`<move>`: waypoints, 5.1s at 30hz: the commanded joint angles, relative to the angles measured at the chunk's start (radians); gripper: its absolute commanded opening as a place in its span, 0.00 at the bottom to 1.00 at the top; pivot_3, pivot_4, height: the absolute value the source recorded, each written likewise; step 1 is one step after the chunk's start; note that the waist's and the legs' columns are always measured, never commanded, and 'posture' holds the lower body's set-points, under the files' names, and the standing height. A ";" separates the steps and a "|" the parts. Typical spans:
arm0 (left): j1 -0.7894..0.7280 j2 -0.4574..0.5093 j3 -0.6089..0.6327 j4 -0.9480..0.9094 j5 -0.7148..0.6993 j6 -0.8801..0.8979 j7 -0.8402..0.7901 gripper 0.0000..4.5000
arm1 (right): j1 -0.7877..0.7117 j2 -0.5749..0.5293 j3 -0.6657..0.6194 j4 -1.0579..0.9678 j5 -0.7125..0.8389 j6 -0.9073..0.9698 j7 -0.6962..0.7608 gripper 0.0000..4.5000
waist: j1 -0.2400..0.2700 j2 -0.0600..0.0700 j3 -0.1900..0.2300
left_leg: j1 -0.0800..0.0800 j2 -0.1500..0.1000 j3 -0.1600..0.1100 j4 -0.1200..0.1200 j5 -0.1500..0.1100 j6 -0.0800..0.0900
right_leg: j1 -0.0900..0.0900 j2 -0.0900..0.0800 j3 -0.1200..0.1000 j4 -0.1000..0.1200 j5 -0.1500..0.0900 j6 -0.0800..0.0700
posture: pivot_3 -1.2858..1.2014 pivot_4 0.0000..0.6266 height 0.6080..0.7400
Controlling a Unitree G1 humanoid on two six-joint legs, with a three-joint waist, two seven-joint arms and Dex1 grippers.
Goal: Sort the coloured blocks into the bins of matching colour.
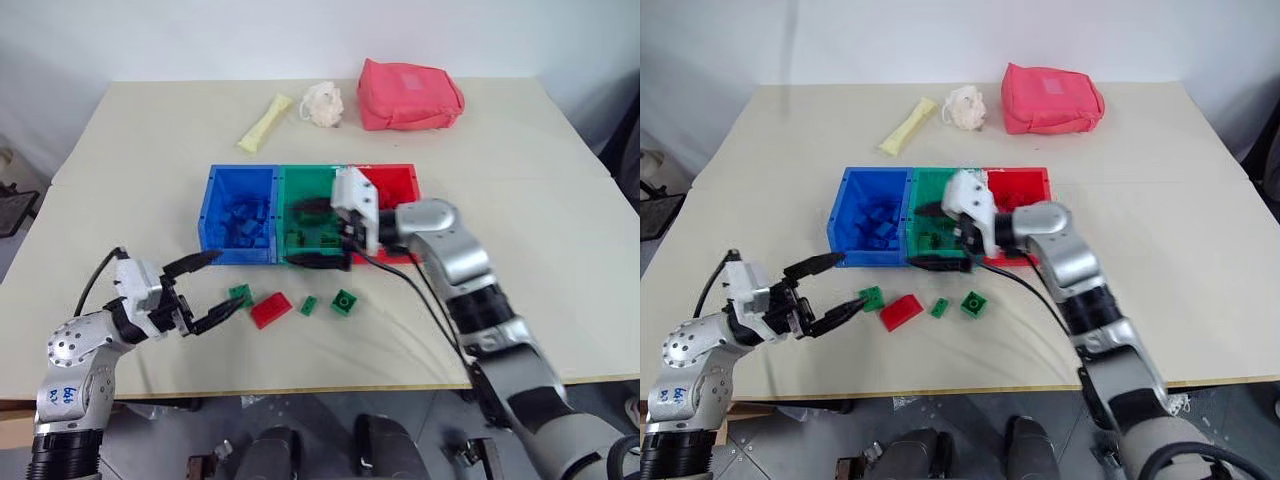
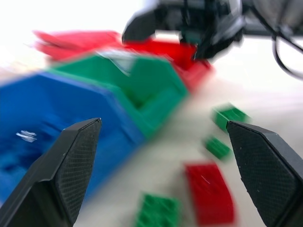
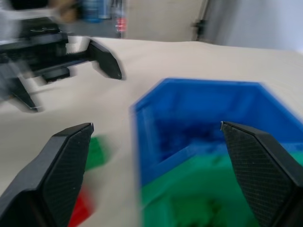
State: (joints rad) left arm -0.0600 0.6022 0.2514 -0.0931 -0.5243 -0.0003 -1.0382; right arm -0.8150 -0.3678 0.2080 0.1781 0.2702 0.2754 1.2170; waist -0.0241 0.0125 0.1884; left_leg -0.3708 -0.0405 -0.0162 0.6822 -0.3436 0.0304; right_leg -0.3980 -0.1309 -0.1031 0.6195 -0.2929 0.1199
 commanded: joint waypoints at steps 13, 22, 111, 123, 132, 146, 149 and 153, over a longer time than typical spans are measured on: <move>0.009 0.077 -0.049 0.062 0.005 -0.038 -0.197 1.00 | 0.534 -0.525 -0.286 -0.270 0.120 0.081 0.135 1.00 | 0.023 0.000 0.000 | 0.001 0.004 0.005 0.000 -0.001 0.000 | 0.004 -0.001 0.000 -0.010 0.000 0.000 | 0.52 0.24 1.00; -0.025 0.082 -0.050 0.102 -0.008 -0.033 -0.241 1.00 | 0.559 -0.510 -0.261 -0.362 0.117 0.130 0.032 1.00 | 0.029 0.000 0.000 | 0.001 0.004 0.005 0.000 -0.001 0.000 | 0.005 -0.002 0.000 -0.011 0.000 0.000 | 0.52 0.24 1.00; -0.054 0.128 -0.010 0.280 -0.018 -0.101 -0.395 1.00 | 0.562 -0.548 -0.282 -0.294 0.136 0.014 0.121 1.00 | 0.025 0.001 0.001 | 0.001 0.004 0.004 0.001 -0.001 0.000 | 0.005 -0.002 -0.001 -0.010 0.000 0.001 | 0.52 0.24 1.00; -0.012 0.089 0.000 0.179 -0.044 -0.084 -0.348 1.00 | 0.337 -0.250 0.056 -0.313 -0.024 0.090 -0.079 1.00 | 0.023 0.001 0.001 | 0.001 0.004 0.003 0.001 -0.001 0.000 | 0.004 -0.002 -0.001 -0.009 0.000 0.001 | 0.52 0.24 1.00; 0.013 0.073 0.011 0.144 -0.053 -0.089 -0.330 1.00 | 0.213 -0.057 0.188 -0.108 -0.159 0.014 -0.158 1.00 | 0.022 0.001 0.001 | 0.001 0.002 0.002 0.001 0.000 0.000 | 0.004 0.000 -0.002 -0.007 0.000 0.001 | 0.52 0.24 1.00; 0.037 0.066 0.010 0.101 -0.060 -0.083 -0.292 1.00 | 0.186 -0.006 0.205 -0.028 -0.193 -0.039 -0.138 0.39 | 0.015 0.001 0.001 | 0.001 0.002 0.002 0.001 0.000 0.000 | 0.004 0.001 -0.001 -0.007 0.000 0.001 | 0.52 0.24 1.00; 0.042 0.061 0.012 0.092 -0.066 -0.081 -0.277 1.00 | 0.187 -0.004 0.198 -0.036 -0.192 -0.043 -0.139 0.33 | 0.015 0.001 0.001 | 0.001 0.002 0.002 0.001 0.000 0.000 | 0.004 0.000 -0.001 -0.007 0.000 0.001 | 0.52 0.24 1.00; 0.039 0.041 0.028 0.057 -0.078 -0.067 -0.215 1.00 | 0.168 -0.005 0.158 -0.100 -0.148 -0.002 -0.138 0.33 | 0.016 0.001 0.001 | 0.001 0.002 0.002 0.001 0.000 0.000 | 0.004 0.000 -0.001 -0.007 0.000 0.001 | 0.52 0.24 1.00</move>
State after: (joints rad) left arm -0.0249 0.6494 0.2413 0.0078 -0.5697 -0.0726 -1.2883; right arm -0.6202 -0.3764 0.4095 0.1438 0.0851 0.2539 1.0774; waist -0.0083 0.0133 0.1892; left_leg -0.3699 -0.0382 -0.0143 0.6832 -0.3441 0.0304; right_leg -0.3945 -0.1308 -0.1041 0.6129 -0.2926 0.1204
